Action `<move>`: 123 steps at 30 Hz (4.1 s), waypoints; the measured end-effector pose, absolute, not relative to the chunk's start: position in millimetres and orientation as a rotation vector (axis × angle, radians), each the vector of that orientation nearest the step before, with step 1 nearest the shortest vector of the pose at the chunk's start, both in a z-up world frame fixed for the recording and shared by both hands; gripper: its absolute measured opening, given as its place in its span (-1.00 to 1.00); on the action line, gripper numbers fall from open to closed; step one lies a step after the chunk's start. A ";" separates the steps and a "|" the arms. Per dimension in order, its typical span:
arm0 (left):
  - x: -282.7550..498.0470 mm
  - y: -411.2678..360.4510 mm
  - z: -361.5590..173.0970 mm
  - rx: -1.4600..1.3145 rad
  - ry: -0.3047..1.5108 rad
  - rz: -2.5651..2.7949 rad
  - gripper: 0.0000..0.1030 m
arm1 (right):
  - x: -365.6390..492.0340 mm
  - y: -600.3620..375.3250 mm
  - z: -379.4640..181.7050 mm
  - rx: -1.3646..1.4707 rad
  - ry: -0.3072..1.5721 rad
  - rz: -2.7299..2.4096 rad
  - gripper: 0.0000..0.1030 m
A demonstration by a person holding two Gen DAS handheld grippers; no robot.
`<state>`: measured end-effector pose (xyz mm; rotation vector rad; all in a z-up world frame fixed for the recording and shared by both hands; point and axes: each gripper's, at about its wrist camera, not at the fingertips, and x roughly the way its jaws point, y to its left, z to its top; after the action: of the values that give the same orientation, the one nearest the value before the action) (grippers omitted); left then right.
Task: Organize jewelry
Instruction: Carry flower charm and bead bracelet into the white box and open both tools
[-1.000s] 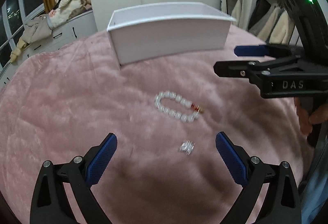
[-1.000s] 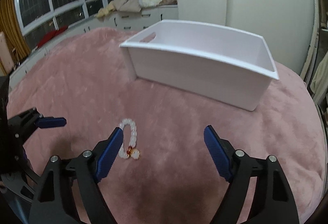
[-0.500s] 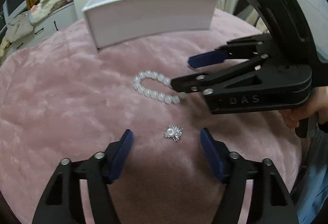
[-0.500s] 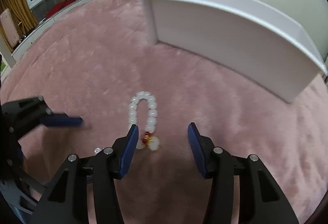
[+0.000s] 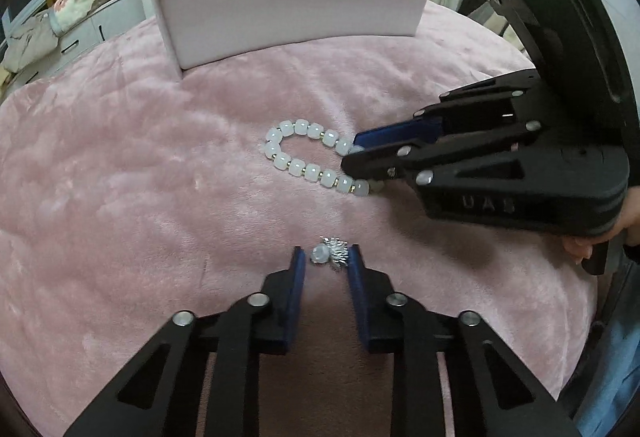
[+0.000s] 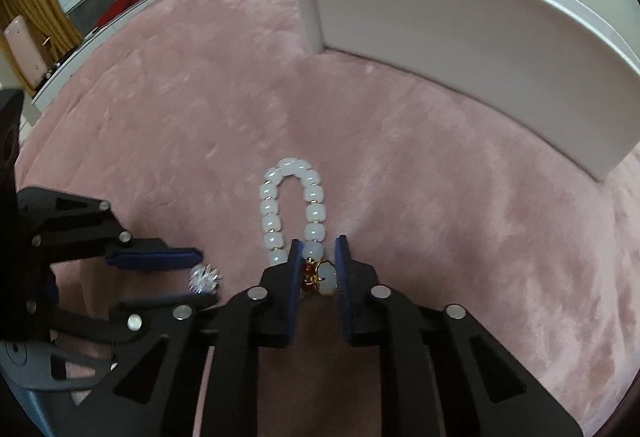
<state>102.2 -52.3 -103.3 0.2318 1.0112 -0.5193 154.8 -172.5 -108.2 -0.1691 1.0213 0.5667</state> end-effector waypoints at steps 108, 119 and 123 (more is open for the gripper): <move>365.5 -108.9 -15.4 0.214 0.922 -0.264 -0.51 | 355.5 -275.5 -4.2 -0.015 0.971 0.314 -0.79; 345.0 -94.7 -4.9 0.182 0.849 -0.232 0.49 | 337.1 -278.5 7.8 0.020 0.918 0.273 -0.10; 329.8 -90.8 8.2 0.213 0.793 -0.225 0.72 | 322.2 -279.8 27.6 0.012 0.842 0.277 0.12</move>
<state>329.8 -90.8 8.2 0.2133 0.7930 -0.2251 322.2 -279.8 27.6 0.0121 0.8415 0.2766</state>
